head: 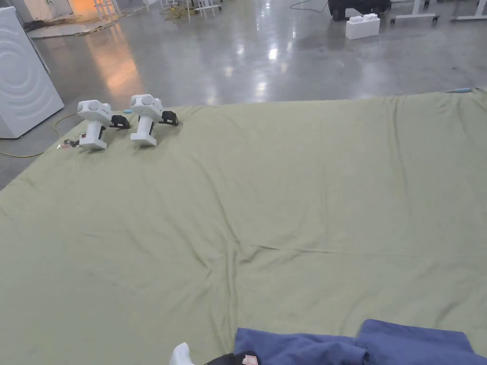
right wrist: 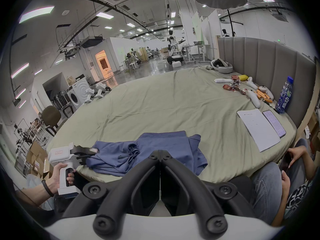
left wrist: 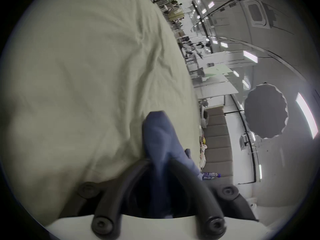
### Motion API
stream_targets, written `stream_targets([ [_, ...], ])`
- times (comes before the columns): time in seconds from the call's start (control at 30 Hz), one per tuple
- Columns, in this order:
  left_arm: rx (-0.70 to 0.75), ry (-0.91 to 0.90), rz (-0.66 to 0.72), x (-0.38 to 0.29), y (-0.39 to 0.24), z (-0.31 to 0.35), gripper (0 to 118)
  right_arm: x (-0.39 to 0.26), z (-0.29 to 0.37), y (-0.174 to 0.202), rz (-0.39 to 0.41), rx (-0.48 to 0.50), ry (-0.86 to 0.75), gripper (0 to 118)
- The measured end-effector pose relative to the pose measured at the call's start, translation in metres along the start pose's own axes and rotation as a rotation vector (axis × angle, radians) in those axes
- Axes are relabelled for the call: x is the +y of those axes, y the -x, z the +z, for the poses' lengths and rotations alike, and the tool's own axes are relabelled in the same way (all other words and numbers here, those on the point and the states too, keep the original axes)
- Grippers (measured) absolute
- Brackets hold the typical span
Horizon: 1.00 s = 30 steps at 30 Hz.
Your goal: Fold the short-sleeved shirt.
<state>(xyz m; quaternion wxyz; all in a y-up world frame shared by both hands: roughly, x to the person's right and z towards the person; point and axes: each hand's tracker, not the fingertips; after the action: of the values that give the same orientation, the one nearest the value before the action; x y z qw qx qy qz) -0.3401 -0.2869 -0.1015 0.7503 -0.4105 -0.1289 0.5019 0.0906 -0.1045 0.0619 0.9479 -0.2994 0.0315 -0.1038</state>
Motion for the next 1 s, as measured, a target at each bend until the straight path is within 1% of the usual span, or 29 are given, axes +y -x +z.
stream_targets([
  [0.03, -0.015, -0.014, 0.059, -0.002, 0.0, 0.001, 12, -0.001, 0.003, 0.0, 0.004, -0.007, -0.001, 2],
  [0.07, -0.05, -0.035, 0.077, -0.002, 0.001, 0.006, 12, -0.003, 0.004, -0.003, 0.003, -0.01, -0.002, 2],
  [0.1, -0.061, -0.034, 0.064, 0.0, 0.001, 0.009, 12, -0.005, 0.005, -0.005, -0.001, -0.012, 0.002, 2],
  [0.17, -0.037, -0.05, 0.032, 0.005, -0.005, 0.021, 12, -0.007, 0.003, -0.01, -0.02, -0.016, 0.026, 2],
  [0.23, -0.067, -0.071, -0.001, 0.009, -0.009, 0.038, 12, -0.007, 0.002, -0.013, -0.027, -0.019, 0.037, 2],
  [0.33, -0.028, -0.144, -0.109, 0.025, -0.029, 0.082, 12, -0.008, 0.001, -0.015, -0.033, -0.021, 0.034, 2],
  [0.4, 0.015, -0.189, -0.193, 0.037, -0.045, 0.108, 12, -0.008, -0.002, -0.019, -0.059, -0.001, 0.03, 2],
  [0.43, 0.047, -0.215, -0.256, 0.041, -0.058, 0.121, 12, -0.008, -0.005, -0.019, -0.072, 0.006, 0.029, 2],
  [0.47, 0.079, -0.227, -0.296, 0.053, -0.055, 0.128, 11, -0.007, -0.007, -0.019, -0.079, 0.008, 0.029, 2],
  [0.5, 0.116, -0.231, -0.342, 0.054, -0.07, 0.132, 12, -0.007, -0.009, -0.019, -0.09, 0.014, 0.029, 2],
  [0.53, 0.113, -0.229, -0.382, 0.052, -0.084, 0.132, 12, -0.007, -0.01, -0.019, -0.097, 0.02, 0.028, 2],
  [0.63, 0.082, -0.185, -0.438, 0.031, -0.119, 0.105, 12, -0.007, -0.012, -0.017, -0.103, 0.022, 0.029, 2],
  [0.7, 0.086, -0.109, -0.47, 0.007, -0.137, 0.065, 12, -0.008, -0.009, -0.016, -0.1, 0.022, 0.029, 2],
  [0.8, 0.062, 0.033, -0.57, -0.035, -0.155, -0.003, 12, -0.01, -0.001, -0.016, -0.089, 0.018, 0.023, 2],
  [0.9, 0.051, 0.074, -0.589, -0.073, -0.161, -0.051, 12, -0.014, 0.009, -0.024, -0.091, -0.018, 0.014, 2],
  [0.97, 0.041, 0.151, -0.57, -0.087, -0.162, -0.075, 13, -0.018, 0.015, -0.033, -0.123, -0.045, 0.007, 2],
  [1.0, 0.061, 0.179, -0.561, -0.094, -0.165, -0.081, 15, -0.02, 0.017, -0.038, -0.142, -0.056, 0.013, 2],
])
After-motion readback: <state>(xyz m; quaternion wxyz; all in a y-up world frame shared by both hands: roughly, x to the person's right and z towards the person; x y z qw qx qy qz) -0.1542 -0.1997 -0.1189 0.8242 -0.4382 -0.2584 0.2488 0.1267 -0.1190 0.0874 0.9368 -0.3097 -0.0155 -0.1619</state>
